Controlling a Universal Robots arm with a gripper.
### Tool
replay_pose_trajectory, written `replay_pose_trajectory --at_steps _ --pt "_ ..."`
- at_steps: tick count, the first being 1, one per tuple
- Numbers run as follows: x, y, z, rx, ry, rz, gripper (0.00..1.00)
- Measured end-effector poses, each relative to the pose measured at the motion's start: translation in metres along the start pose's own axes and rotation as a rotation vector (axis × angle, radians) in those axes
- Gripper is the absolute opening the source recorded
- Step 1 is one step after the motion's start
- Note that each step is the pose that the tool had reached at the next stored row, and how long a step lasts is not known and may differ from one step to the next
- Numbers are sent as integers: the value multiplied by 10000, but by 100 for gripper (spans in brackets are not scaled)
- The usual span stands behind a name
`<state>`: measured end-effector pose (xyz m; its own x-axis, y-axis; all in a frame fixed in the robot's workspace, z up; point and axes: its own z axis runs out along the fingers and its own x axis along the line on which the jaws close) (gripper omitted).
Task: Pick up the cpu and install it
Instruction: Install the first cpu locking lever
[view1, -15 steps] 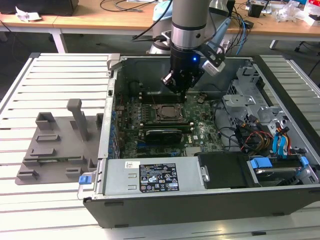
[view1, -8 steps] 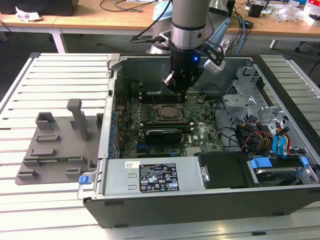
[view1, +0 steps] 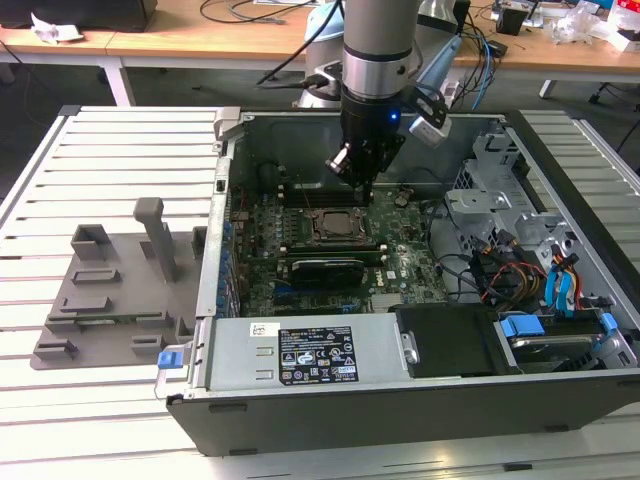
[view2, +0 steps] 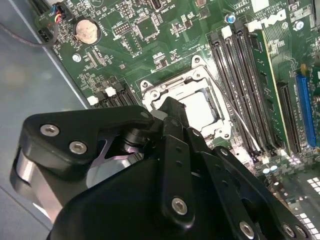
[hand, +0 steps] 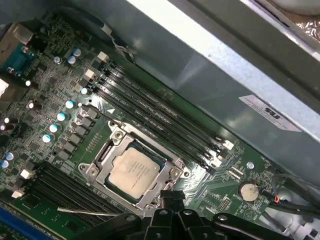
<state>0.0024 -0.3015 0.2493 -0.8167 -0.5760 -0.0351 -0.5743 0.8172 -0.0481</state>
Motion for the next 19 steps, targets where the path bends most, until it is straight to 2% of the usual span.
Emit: replay_pose_trajectory --at_steps 5,14,19 --pt "0 0 0 -24 -34 -693 11" --pt "0 0 0 -59 -81 -1668 11" --pt "0 0 0 -85 -117 -2413 11"
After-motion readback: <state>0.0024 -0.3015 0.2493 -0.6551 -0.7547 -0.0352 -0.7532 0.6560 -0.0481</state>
